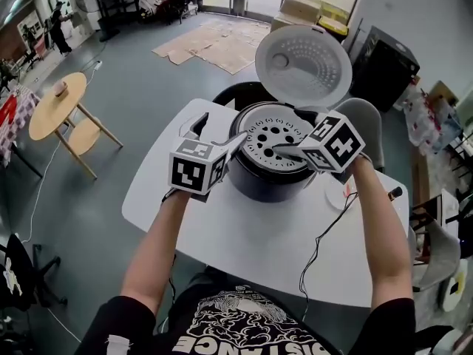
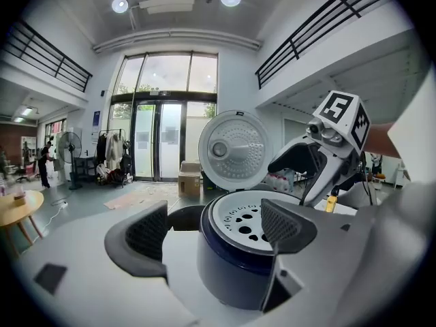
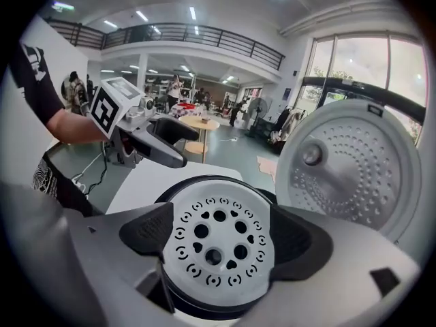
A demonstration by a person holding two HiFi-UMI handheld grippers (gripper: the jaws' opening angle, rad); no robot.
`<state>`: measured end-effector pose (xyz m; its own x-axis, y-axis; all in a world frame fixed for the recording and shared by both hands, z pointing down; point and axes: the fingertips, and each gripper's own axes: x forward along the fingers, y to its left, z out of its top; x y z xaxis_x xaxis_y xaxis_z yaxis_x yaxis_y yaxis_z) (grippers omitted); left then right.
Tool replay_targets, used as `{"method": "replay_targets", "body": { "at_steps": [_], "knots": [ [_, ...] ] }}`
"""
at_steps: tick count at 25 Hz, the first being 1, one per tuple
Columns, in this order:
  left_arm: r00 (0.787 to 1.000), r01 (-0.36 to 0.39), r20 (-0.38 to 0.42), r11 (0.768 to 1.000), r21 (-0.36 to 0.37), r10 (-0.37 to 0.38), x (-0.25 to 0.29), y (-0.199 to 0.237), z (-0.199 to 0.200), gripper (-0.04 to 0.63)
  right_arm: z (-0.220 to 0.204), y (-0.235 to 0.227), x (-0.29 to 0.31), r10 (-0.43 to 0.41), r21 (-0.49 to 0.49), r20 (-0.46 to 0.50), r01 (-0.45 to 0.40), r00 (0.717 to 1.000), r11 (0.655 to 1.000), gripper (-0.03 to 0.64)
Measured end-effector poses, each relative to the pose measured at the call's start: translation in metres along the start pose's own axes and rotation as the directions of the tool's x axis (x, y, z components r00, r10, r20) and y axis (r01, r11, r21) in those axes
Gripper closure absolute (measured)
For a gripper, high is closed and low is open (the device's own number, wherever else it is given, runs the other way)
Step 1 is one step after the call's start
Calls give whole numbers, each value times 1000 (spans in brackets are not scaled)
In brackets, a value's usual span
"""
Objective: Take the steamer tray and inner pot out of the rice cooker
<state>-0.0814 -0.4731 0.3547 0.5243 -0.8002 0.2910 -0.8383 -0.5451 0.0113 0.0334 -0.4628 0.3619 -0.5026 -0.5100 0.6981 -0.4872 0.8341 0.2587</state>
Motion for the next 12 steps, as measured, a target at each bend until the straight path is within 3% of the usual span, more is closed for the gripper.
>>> {"method": "replay_targets", "body": {
  "at_steps": [4,12],
  "knots": [
    [999,35,-5,999,-3,-35,21,17,0,181,-7,-3,33,75,-32,-104,-78,992,996,163],
    [996,85,-10,996,-14,-85,55,38,-11,181,-29,-17,85,134,-69,-262,-157,956,985,190]
  ]
}}
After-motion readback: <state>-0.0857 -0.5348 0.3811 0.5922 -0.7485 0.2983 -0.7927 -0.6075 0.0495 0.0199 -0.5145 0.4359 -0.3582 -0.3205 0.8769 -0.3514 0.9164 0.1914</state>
